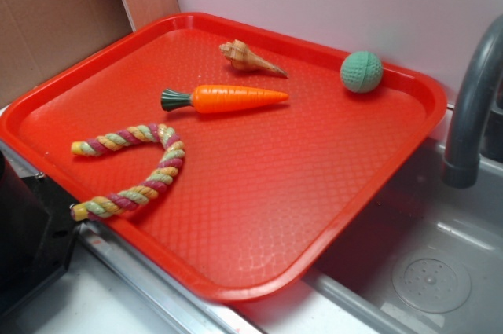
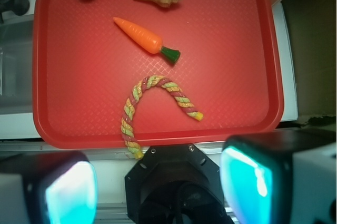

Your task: Grab the green ball.

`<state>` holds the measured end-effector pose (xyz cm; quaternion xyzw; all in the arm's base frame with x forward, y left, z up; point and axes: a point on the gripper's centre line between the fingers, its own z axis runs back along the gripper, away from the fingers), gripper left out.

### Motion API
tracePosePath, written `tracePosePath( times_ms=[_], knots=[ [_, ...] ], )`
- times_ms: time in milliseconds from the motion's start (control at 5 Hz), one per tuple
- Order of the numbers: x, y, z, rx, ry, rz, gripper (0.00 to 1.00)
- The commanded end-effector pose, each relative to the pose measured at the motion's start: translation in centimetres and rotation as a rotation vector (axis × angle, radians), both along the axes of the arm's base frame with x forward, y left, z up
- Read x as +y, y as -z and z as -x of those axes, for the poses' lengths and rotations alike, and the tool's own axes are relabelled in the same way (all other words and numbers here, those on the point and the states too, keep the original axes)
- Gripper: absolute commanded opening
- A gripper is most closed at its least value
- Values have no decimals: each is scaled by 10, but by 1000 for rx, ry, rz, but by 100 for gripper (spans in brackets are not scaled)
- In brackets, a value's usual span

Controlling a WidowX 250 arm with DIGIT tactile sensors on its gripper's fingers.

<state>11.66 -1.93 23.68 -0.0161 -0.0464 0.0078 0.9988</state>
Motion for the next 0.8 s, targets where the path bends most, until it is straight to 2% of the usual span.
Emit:
tracePosePath(
  times_ms=[0,200,400,600],
  knots=[
    [0,0,0,0,0,0,100],
    [-23,50,-42,121,-68,-56,100],
    [-57,96,-79,24,-43,-116,100],
    [-78,117,-102,-53,-10,-93,100]
  ],
)
